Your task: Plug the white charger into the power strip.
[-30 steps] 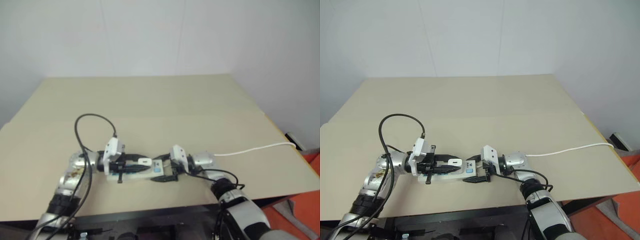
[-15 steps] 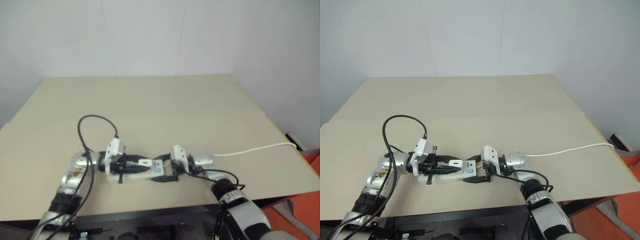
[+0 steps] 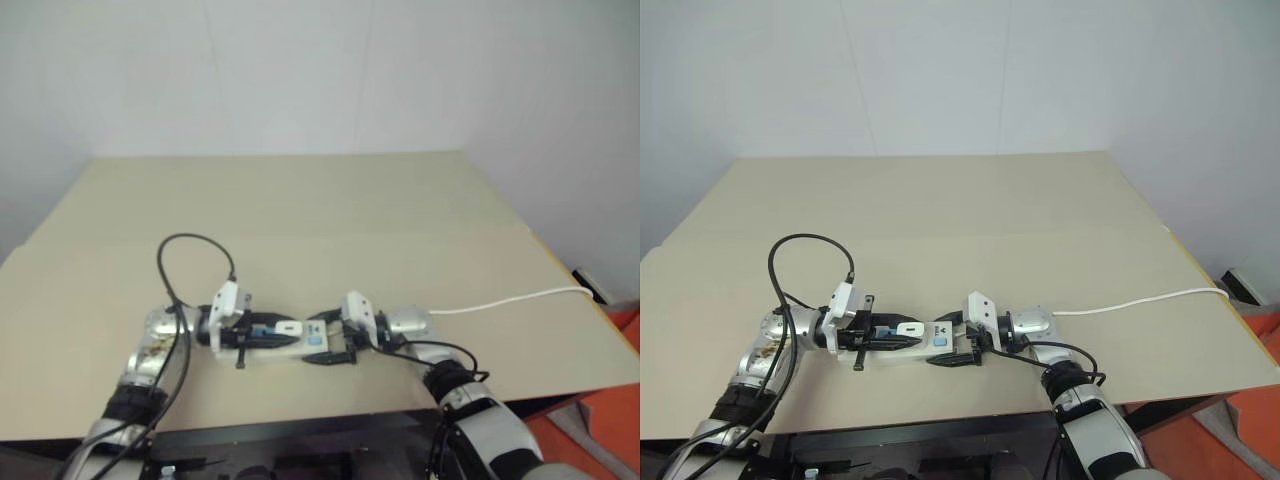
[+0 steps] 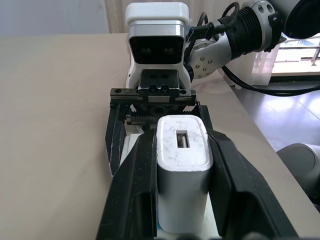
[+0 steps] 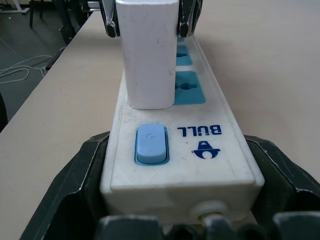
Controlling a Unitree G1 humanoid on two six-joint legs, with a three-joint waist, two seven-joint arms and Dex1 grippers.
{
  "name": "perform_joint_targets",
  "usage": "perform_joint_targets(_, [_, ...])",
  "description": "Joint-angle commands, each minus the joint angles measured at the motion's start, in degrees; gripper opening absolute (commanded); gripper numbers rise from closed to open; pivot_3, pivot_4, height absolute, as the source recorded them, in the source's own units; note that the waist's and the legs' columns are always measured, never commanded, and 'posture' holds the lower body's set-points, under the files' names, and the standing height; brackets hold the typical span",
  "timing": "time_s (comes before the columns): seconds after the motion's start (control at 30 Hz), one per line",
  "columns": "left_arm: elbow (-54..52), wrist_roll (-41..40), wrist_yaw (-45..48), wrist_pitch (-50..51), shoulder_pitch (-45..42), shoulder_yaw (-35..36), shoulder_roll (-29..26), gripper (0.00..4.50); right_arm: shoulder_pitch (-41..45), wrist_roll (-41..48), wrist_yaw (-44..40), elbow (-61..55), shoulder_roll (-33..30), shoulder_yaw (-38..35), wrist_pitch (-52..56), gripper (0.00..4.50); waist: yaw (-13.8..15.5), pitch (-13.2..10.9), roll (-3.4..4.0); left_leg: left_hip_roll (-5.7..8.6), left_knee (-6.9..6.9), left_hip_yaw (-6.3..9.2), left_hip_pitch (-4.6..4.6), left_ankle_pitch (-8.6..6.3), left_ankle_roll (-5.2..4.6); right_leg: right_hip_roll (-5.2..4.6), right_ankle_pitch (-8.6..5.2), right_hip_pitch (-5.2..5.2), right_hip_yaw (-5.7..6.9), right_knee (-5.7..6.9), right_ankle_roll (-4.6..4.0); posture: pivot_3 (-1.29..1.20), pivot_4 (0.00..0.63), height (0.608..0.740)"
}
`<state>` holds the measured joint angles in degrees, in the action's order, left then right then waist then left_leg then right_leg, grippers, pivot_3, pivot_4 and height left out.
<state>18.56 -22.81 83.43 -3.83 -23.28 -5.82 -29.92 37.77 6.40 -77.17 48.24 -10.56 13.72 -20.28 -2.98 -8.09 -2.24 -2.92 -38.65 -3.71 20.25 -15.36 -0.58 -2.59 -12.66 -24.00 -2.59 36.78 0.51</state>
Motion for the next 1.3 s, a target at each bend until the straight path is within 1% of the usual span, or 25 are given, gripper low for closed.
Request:
perform_joint_targets(0.03, [5.32,4.63,-1.28,-0.29,1.32,-1.03,-1.7,1.01,-2.17,-3.75,-0.62,1.97,-1.78,2.62,1.58,3.42,0.14,0.09,0.11,0.0,0.0,0.0,-0.01,0.0,0.0,0.0,-0.01,0.0,0.0,0.0,-0.01,0.0,0.15,0.74])
perform_joint_targets(0.2, [4.56,5.31,-1.34,2.48,1.14,-2.88,-2.85,1.01,-2.2,-3.71,-0.6,1.76,-1.99,2.66,1.7,3.42,0.33,0.31,0.37,0.0,0.02,-0.01,-0.02,0.0,0.0,0.02,-0.05,0.0,-0.01,-0.01,0.0,0.0,0.15,0.74])
perform_joint_targets(0.27, [3.46,5.86,-0.98,5.37,0.68,-4.19,-3.94,1.01,-2.07,-4.09,-0.53,1.86,-2.07,3.01,1.47,3.42,0.35,0.35,0.38,0.0,0.02,-0.01,-0.02,0.0,0.0,0.02,-0.06,0.01,-0.01,-0.01,0.0,0.0,0.15,0.74])
perform_joint_targets(0.33, [2.96,5.79,-0.89,5.8,0.45,-4.71,-4.46,1.76,-2.03,-4.15,-0.4,1.95,-1.96,3.15,1.46,3.42,0.18,0.4,0.48,0.0,0.03,0.0,-0.02,0.0,0.0,0.03,-0.07,0.0,-0.01,-0.02,0.01,0.0,0.15,0.74])
perform_joint_targets(0.57, [1.11,4.37,-0.78,6.54,-0.02,-3.21,-4.42,4.04,-2.07,-4.44,-0.11,1.97,-1.92,3.76,1.34,3.42,0.35,0.44,0.59,0.03,0.21,-0.06,-0.04,0.0,-0.02,0.05,-0.09,-0.06,-0.11,-0.09,0.01,0.0,0.15,0.74])
perform_joint_targets(0.6, [0.54,4.07,-0.64,6.79,0.08,-2.87,-4.67,4.33,-2.06,-4.49,-0.04,1.99,-1.9,3.79,1.34,3.42,0.34,0.44,0.6,0.03,0.21,-0.06,-0.05,0.0,-0.02,0.05,-0.09,-0.06,-0.11,-0.09,0.01,0.0,0.15,0.74])
perform_joint_targets(0.63, [-0.31,3.47,-0.25,6.86,0.25,-2.13,-5.3,4.47,-2.06,-4.46,-0.05,1.96,-1.89,3.79,1.39,3.42,0.31,0.44,0.59,0.03,0.21,-0.06,-0.04,0.0,-0.02,0.04,-0.09,-0.06,-0.11,-0.09,0.01,0.0,0.15,0.74])
perform_joint_targets(0.8, [-1.87,0.6,-0.01,6.26,-2.14,4.33,-10.22,4.47,-2.21,-4.37,0.21,1.88,-1.97,3.78,1.46,3.42,0.24,0.29,0.48,0.0,0.26,-0.06,0.05,0.0,-0.02,0.07,-0.09,-0.21,-0.11,-0.09,-0.01,0.0,0.15,0.74])
perform_joint_targets(0.87, [-2.71,-1.54,3.25,9.32,-4.69,6.28,-14.24,4.47,-2.2,-4.33,0.38,1.94,-1.93,3.73,1.46,3.42,0.33,0.24,0.39,-0.02,0.3,-0.04,0.04,0.0,-0.02,0.07,-0.12,-0.21,-0.08,-0.11,-0.05,0.0,0.15,0.74])
perform_joint_targets(0.93, [-1.98,-3.6,4.29,13.18,-8.12,8.85,-17.72,4.47,-2.25,-4.3,0.76,1.96,-1.91,3.57,1.33,3.42,0.34,0.13,0.2,-0.02,0.31,-0.04,0.04,0.0,-0.02,0.08,-0.14,-0.22,-0.05,-0.1,-0.08,0.0,0.15,0.74])
perform_joint_targets(1.0, [-0.32,-4.56,3.98,14.05,-10.56,11.48,-19.88,4.5,-2.18,-3.96,0.55,2.1,-1.89,3.34,1.94,4.17,0.33,0.11,0.16,-0.02,0.31,-0.02,0.05,0.0,-0.02,0.07,-0.17,-0.2,-0.01,-0.12,-0.13,0.0,0.15,0.74])
perform_joint_targets(1.03, [0.49,-4.47,4.21,13.95,-11.19,12.19,-20.74,4.5,-2.09,-3.97,0.27,2.12,-1.96,3.41,2.25,4.45,0.29,0.12,0.15,-0.02,0.31,-0.03,0.05,0.0,-0.02,0.06,-0.17,-0.18,-0.01,-0.16,-0.13,0.0,0.15,0.74])
perform_joint_targets(1.13, [2.9,-3.21,5.33,12.35,-12.03,13.12,-22.76,4.5,-2.08,-3.93,-0.3,1.65,-2.38,3.39,2.53,4.48,0.25,0.12,0.14,-0.01,0.41,-0.06,0.02,0.0,-0.02,0.06,-0.16,-0.14,-0.02,-0.32,-0.1,0.0,0.15,0.74])
perform_joint_targets(1.3, [2.56,-3.08,4.88,12.1,-11.23,13.02,-22.06,4.5,-2.57,-3.21,0.63,-1.9,-4.33,2.23,3.05,4.48,0.82,0.01,-0.13,-0.04,0.47,-0.12,0.08,0.0,-0.02,0.06,-0.14,-0.15,0.1,-0.42,-0.11,0.0,0.15,0.74])
